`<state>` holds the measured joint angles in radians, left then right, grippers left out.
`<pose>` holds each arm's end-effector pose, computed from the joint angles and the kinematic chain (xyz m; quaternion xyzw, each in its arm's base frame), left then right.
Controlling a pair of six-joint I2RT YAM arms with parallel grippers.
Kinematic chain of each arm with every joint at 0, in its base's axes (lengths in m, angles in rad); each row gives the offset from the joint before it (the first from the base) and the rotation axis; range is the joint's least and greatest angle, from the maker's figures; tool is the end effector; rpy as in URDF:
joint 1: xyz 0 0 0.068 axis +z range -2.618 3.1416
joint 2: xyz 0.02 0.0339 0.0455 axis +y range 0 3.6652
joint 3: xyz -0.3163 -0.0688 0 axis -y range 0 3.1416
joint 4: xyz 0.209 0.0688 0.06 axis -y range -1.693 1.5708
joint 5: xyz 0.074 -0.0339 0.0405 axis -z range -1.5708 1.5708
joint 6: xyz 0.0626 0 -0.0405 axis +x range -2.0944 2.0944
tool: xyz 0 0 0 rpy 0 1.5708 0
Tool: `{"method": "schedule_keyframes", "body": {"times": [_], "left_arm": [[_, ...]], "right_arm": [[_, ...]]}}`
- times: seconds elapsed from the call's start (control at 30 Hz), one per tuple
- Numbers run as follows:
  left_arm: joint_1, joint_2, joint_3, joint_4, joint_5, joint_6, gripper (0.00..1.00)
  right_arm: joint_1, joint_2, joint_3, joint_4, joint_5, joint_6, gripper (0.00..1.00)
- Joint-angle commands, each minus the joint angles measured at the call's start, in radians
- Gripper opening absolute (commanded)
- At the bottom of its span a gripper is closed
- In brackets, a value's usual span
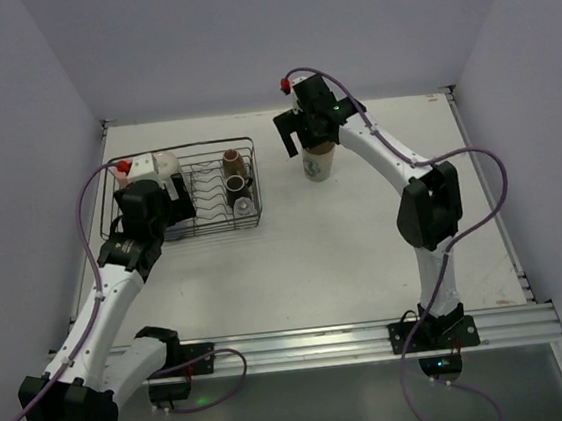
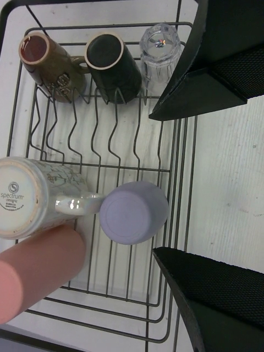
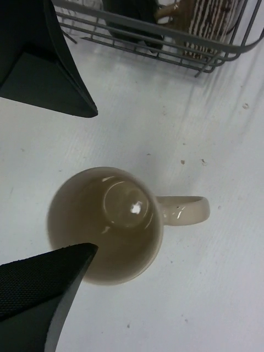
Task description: Unload the cups from the dish rack
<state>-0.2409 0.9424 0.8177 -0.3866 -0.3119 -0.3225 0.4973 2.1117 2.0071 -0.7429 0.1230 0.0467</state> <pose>0.1652 -0.0208 0.3376 -0.1132 0.8486 -0.0100 0.5168 0.4318 0.2256 0.3205 -0.1874 0.9148 0.0395 0.3556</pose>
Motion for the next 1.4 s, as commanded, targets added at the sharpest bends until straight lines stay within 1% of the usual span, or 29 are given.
{"method": "schedule_keyframes", "body": {"times": [0.0,0.07,0.1,0.17,0.2,0.23,0.27,0.3,0.33,0.37,0.43,0.47,0.53,0.67,0.73,0.83,0.97,1.03,1.07,1.13,1.17,1.23,1.27,1.33,1.37], "left_arm": [[0.02,0.024,0.04,0.0,-0.055,-0.027,1.0],[0.037,0.033,0.041,0.002,-0.067,-0.041,1.0],[0.051,0.036,0.038,0.008,-0.067,-0.047,1.0],[0.102,0.039,0.037,0.012,-0.017,-0.055,0.99],[0.117,0.045,0.034,0.024,-0.001,-0.055,0.98],[0.129,0.067,0.035,0.028,0.01,-0.055,0.98],[0.141,0.084,0.04,0.028,0.02,-0.056,0.98],[0.143,0.101,0.043,0.025,0.02,-0.055,0.98],[0.143,0.14,0.05,0.025,0.023,-0.055,0.97],[0.144,0.16,0.055,0.025,0.027,-0.055,0.97],[0.158,0.203,0.061,0.028,0.049,-0.056,0.96],[0.164,0.213,0.063,0.037,0.06,-0.056,0.95],[0.17,0.234,0.069,0.048,0.077,-0.055,0.91],[0.172,0.277,0.081,0.051,0.066,-0.046,0.83],[0.173,0.295,0.071,0.058,0.057,-0.047,0.77],[0.175,0.318,0.069,0.069,0.04,-0.041,0.76],[0.181,0.374,0.081,0.06,0.053,-0.033,0.75],[0.187,0.381,0.086,0.058,0.066,-0.026,0.71],[0.19,0.378,0.089,0.06,0.069,-0.023,0.65],[0.193,0.369,0.086,0.066,0.082,-0.02,0.56],[0.193,0.348,0.083,0.065,0.086,-0.02,0.46],[0.193,0.317,0.078,0.066,0.099,-0.018,0.41],[0.193,0.279,0.071,0.063,0.105,-0.018,0.35],[0.189,0.231,0.06,0.06,0.143,-0.018,0.32],[0.186,0.178,0.055,0.06,0.154,-0.02,0.31]], "right_arm": [[0.003,-0.195,-0.071,0.074,-0.035,0.01,0.99],[0.001,-0.251,-0.141,0.106,-0.055,0.031,0.99],[0.003,-0.309,-0.169,0.118,-0.078,0.039,0.99],[0.004,-0.373,-0.266,0.173,-0.1,0.073,0.99],[0.009,-0.447,-0.307,0.2,-0.117,0.087,0.99],[0.023,-0.485,-0.405,0.232,-0.131,0.103,0.99],[0.033,-0.527,-0.462,0.275,-0.155,0.135,0.99],[0.046,-0.608,-0.523,0.372,-0.169,0.151,0.99],[0.07,-0.645,-0.636,0.42,-0.192,0.191,0.99],[0.079,-0.68,-0.686,0.513,-0.204,0.212,0.99],[0.107,-0.764,-0.813,0.589,-0.235,0.263,0.99],[0.115,-0.785,-0.843,0.638,-0.247,0.275,0.99],[0.136,-0.817,-0.901,0.662,-0.267,0.286,0.99],[0.15,-0.863,-0.936,0.675,-0.267,0.289,0.99],[0.152,-0.88,-0.949,0.691,-0.266,0.292,0.99],[0.15,-0.889,-0.95,0.706,-0.282,0.305,0.99],[0.161,-0.898,-0.962,0.735,-0.325,0.324,0.98],[0.172,-0.901,-0.966,0.737,-0.336,0.329,0.98],[0.175,-0.904,-0.966,0.737,-0.345,0.332,0.98],[0.187,-0.907,-0.972,0.743,-0.355,0.343,0.98],[0.191,-0.909,-0.973,0.766,-0.358,0.344,0.98],[0.205,-0.914,-0.981,0.777,-0.37,0.357,0.98],[0.21,-0.917,-0.988,0.783,-0.378,0.373,0.98],[0.214,-0.924,-1.005,0.825,-0.402,0.396,0.98],[0.216,-0.927,-1.015,0.844,-0.408,0.413,0.98]]}}
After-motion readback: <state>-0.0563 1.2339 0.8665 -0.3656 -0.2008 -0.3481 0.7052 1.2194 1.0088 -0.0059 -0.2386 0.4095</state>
